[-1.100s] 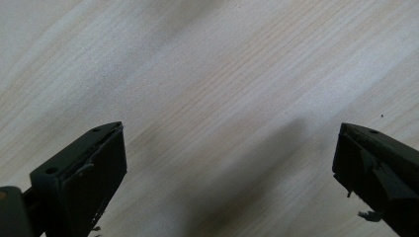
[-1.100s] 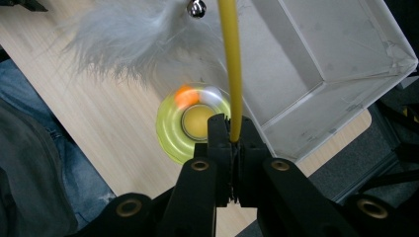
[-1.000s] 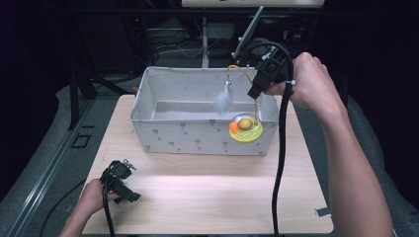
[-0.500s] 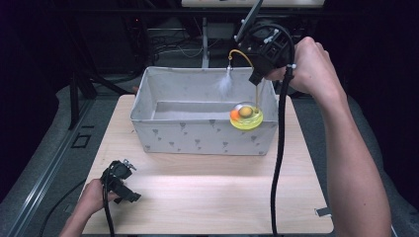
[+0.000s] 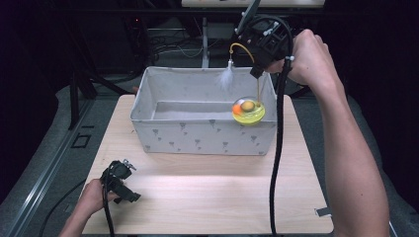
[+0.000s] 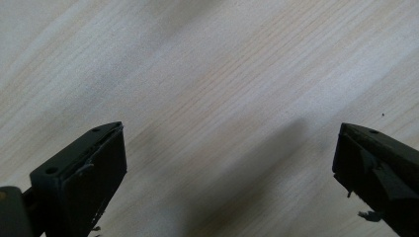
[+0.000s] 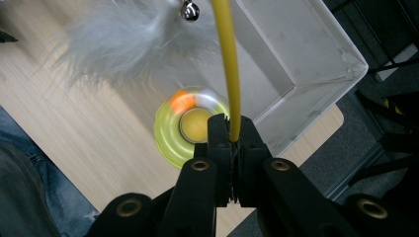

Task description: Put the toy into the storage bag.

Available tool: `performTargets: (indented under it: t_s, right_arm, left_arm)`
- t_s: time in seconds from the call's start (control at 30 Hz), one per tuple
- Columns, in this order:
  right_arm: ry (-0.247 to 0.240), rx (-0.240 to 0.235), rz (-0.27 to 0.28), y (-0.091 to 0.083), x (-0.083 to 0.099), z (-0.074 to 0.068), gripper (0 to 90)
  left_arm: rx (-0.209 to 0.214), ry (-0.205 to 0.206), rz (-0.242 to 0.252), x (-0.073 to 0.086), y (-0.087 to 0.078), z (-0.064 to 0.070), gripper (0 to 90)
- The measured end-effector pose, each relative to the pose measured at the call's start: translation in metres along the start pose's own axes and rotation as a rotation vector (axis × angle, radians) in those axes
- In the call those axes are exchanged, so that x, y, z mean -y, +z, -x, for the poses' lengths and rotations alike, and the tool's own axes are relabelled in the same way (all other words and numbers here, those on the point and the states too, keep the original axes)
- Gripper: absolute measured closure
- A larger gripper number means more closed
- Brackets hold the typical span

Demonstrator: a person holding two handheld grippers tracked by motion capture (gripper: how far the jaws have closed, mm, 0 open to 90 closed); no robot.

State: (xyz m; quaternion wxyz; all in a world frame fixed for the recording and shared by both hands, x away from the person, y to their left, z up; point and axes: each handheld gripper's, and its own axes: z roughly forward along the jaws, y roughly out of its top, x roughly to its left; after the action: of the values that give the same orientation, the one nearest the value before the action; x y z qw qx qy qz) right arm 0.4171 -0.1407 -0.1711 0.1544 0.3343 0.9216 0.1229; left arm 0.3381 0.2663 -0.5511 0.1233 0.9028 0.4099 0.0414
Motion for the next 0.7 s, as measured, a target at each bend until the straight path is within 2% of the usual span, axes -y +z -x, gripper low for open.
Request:
performTargets:
  t_s: [0.27, 0.7]
  right_arm:
    - [0.014, 0.006, 0.001, 0.002, -0.006, 0.011, 88.3]
    - [0.068, 0.012, 0.006, 0.021, -0.014, 0.033, 88.3]
  left_arm:
    - [0.001, 0.001, 0.000, 0.000, 0.000, 0.000, 0.2]
    - [0.001, 0.004, -0.001, 0.000, 0.000, 0.000, 0.2]
